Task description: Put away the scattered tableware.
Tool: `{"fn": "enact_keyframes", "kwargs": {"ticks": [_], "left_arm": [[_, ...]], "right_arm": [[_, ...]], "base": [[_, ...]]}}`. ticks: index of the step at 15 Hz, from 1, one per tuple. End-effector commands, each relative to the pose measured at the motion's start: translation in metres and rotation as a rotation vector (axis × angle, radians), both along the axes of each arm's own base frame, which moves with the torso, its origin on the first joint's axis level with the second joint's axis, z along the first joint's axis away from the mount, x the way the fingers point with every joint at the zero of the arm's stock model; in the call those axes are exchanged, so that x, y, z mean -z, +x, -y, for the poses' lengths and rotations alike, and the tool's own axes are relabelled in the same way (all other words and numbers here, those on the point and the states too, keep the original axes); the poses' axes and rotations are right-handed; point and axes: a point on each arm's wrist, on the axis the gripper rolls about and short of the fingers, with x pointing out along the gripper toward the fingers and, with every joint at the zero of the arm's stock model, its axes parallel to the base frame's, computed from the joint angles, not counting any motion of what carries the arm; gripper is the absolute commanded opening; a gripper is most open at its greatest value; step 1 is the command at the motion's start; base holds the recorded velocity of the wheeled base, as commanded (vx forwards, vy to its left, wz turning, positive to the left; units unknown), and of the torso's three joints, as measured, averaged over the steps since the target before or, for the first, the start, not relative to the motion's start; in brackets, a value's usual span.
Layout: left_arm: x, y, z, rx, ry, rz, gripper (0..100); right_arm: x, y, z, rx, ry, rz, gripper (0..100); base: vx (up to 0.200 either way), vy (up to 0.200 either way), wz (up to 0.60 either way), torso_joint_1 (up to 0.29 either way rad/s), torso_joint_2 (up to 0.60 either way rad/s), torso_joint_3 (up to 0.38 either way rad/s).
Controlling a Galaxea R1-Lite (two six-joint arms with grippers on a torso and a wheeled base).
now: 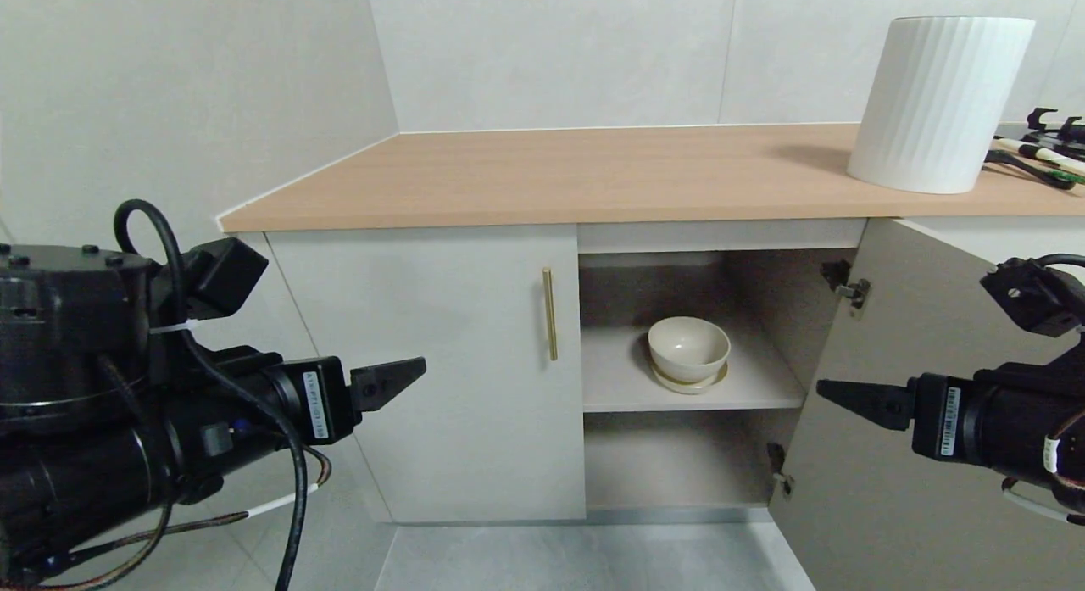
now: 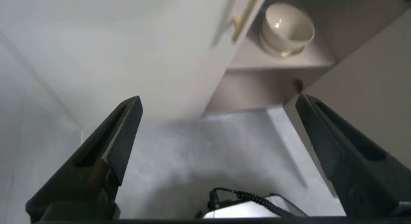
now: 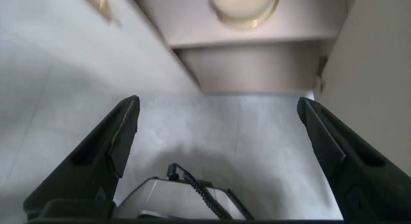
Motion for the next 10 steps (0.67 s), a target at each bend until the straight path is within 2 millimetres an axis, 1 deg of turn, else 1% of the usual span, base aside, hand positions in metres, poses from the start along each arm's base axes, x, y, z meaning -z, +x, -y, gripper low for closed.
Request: {"fn": "enact_keyframes", "kwargs": {"ticks": [1,10], "left_arm": [[0.0019,0.0019,0.001,0.0,0.004,-0.007,100],[0.0012,0.0013,0.0007,0.0,0.003,-0.004,100]], "right_arm": [[0.0034,0.0012,-0.0007,0.0,-0.006,-0.012,100],[0.0067,0.003,-0.0017,-0.001,-0.016,-0.027,100]], "base": [[-0.2,0.0,0.0,0.002,0.0,0.002],[-0.2,0.0,0.0,0.002,0.0,0.002]]}}
